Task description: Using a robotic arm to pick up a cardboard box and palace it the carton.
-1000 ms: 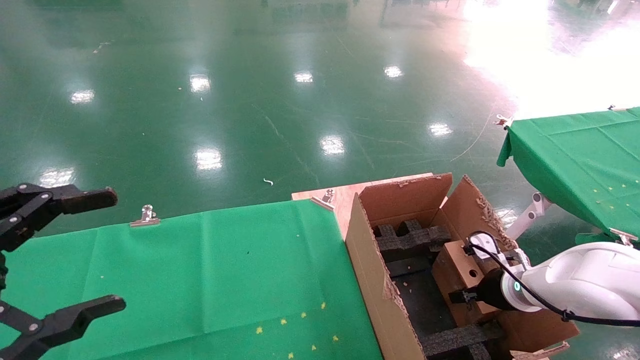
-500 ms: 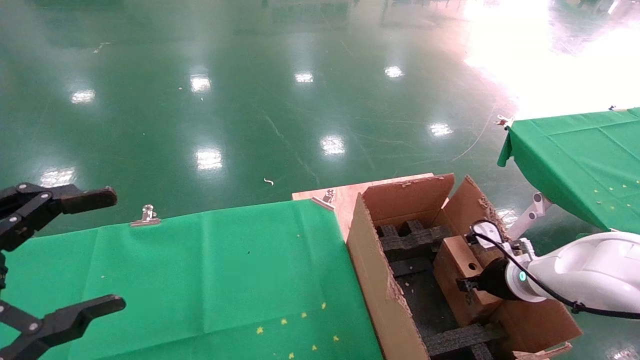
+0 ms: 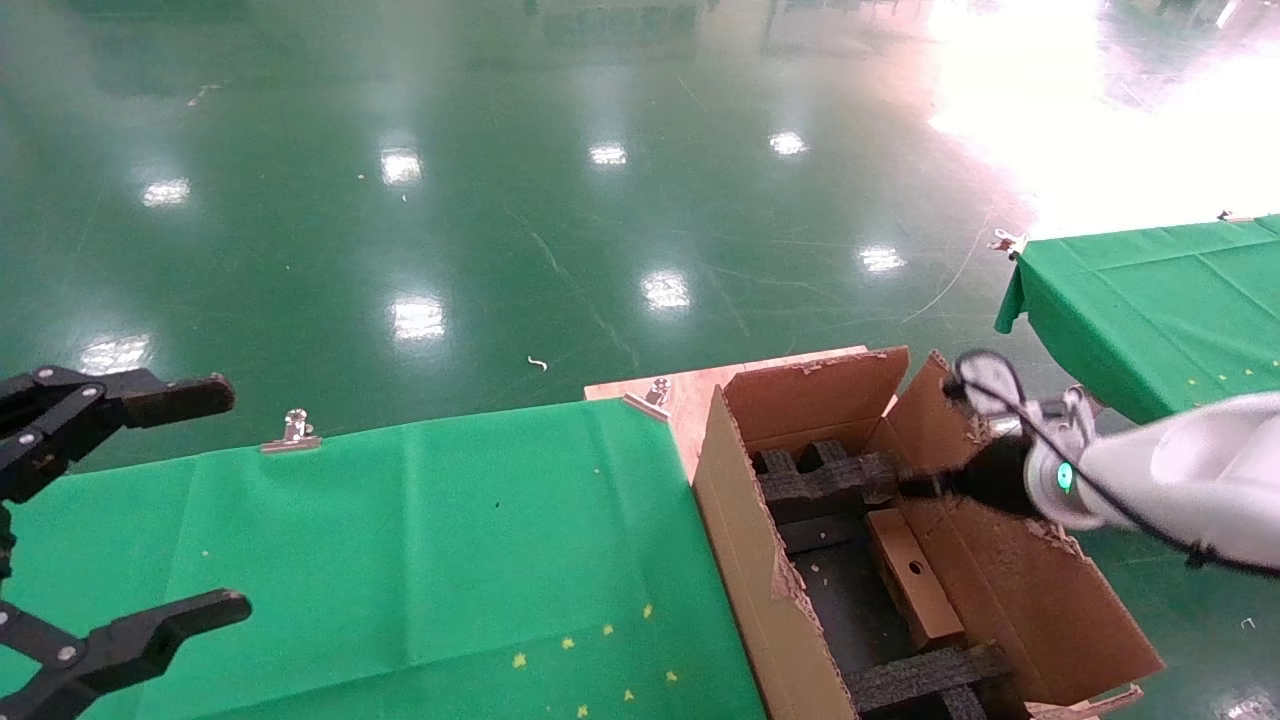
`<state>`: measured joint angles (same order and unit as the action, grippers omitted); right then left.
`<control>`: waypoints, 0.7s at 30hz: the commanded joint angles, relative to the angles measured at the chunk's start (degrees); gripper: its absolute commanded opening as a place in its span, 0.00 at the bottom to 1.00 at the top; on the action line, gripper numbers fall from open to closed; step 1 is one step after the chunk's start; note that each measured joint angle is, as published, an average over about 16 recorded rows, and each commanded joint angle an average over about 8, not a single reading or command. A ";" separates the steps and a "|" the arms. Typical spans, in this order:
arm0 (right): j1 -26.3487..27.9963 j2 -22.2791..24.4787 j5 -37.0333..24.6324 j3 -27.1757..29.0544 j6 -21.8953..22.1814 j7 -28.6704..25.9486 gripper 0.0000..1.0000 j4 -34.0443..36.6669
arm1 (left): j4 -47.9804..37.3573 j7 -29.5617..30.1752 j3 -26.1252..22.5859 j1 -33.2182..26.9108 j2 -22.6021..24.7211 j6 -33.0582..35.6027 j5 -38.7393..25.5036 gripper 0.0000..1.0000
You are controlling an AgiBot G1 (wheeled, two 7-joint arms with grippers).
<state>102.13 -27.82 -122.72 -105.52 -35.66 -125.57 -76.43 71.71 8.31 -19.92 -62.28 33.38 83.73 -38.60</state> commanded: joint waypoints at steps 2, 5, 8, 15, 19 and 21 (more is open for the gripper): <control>2.21 0.29 0.17 1.21 0.43 0.42 1.00 -0.84 | 0.00 0.00 0.00 0.00 0.00 0.00 0.00 1.00; 5.01 0.15 4.52 2.55 1.61 3.51 1.00 -1.29 | 0.00 0.00 0.00 0.00 0.00 0.00 0.00 1.00; 8.07 -0.10 12.17 4.13 1.91 7.99 1.00 -1.54 | 0.00 0.00 0.00 0.00 0.00 0.00 0.00 1.00; 14.47 -0.63 32.71 8.42 -4.01 19.04 1.00 -1.65 | -0.01 0.00 0.00 0.00 0.00 -0.01 0.01 1.00; 15.96 -0.59 37.73 9.65 -6.64 21.32 1.00 -1.62 | -0.02 0.00 0.00 0.01 -0.01 -0.02 0.02 1.00; 16.24 -0.55 38.86 9.90 -7.33 21.56 1.00 -1.56 | -0.02 0.00 0.00 0.01 -0.01 -0.02 0.02 1.00</control>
<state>117.68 -28.43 -85.98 -96.08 -41.87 -104.75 -78.01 71.70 8.30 -19.93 -62.27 33.37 83.72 -38.58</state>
